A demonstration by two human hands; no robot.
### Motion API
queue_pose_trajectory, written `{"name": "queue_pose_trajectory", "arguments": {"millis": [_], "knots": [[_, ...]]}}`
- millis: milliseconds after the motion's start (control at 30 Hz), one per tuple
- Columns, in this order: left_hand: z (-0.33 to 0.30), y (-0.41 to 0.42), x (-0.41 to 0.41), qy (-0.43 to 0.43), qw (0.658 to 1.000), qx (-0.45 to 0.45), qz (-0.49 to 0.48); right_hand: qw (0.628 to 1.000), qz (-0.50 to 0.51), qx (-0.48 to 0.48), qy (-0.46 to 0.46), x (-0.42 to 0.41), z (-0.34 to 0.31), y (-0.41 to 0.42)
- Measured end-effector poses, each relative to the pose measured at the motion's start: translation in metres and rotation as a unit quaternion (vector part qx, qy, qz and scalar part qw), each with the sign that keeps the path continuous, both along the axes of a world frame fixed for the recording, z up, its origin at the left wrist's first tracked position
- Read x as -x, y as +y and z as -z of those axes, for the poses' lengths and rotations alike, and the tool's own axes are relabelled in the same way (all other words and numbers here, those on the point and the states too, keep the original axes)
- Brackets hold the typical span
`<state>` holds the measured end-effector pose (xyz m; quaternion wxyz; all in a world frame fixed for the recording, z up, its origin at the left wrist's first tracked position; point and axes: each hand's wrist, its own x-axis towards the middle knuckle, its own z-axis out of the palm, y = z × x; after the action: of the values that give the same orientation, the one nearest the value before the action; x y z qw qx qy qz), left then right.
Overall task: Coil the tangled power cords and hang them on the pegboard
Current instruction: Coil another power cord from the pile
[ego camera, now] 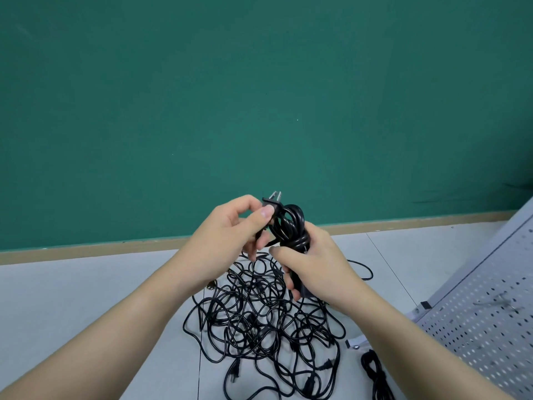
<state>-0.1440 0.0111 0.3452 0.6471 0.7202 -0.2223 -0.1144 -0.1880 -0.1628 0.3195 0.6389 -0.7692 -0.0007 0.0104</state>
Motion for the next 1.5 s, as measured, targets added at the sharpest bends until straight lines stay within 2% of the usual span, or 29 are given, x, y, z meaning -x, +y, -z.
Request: {"name": "queue_pose_trajectory", "arguments": {"millis": [200, 333, 400, 600, 700, 800, 1067, 1233, 1367, 1500], "knots": [[0.002, 0.001, -0.001, -0.018, 0.998, -0.064, -0.010, 1.000, -0.011, -0.011, 0.008, -0.001, 0.004, 0.003], [0.003, 0.006, -0.002, 0.004, 1.000, -0.007, 0.023, 0.991, -0.026, -0.126, 0.037, 0.000, -0.001, 0.007], [0.004, 0.006, -0.001, -0.006, 0.999, -0.014, 0.041, 0.982, -0.026, -0.177, 0.060, 0.000, -0.005, 0.008], [0.007, 0.004, 0.000, -0.014, 0.998, -0.047, 0.040, 0.987, -0.014, -0.156, 0.038, -0.002, -0.004, 0.009], [0.009, 0.003, -0.002, 0.010, 1.000, -0.017, 0.001, 0.989, -0.013, -0.146, 0.034, -0.002, -0.002, 0.009], [0.013, 0.002, -0.003, -0.006, 0.999, -0.020, -0.032, 0.990, -0.014, -0.140, 0.029, -0.002, -0.002, 0.007], [0.015, -0.007, 0.002, -0.046, 0.998, -0.045, -0.001, 0.974, -0.020, -0.223, 0.036, 0.000, -0.009, 0.007], [0.009, -0.004, -0.001, -0.031, 0.999, -0.038, 0.005, 0.988, -0.016, -0.152, -0.014, -0.001, -0.010, 0.004], [0.009, 0.003, 0.001, -0.033, 0.994, -0.096, 0.042, 0.995, -0.052, -0.089, 0.008, 0.003, -0.004, -0.001], [0.006, 0.007, 0.006, -0.049, 0.994, -0.090, 0.037, 0.992, -0.090, -0.086, 0.038, 0.007, -0.005, -0.002]]}}
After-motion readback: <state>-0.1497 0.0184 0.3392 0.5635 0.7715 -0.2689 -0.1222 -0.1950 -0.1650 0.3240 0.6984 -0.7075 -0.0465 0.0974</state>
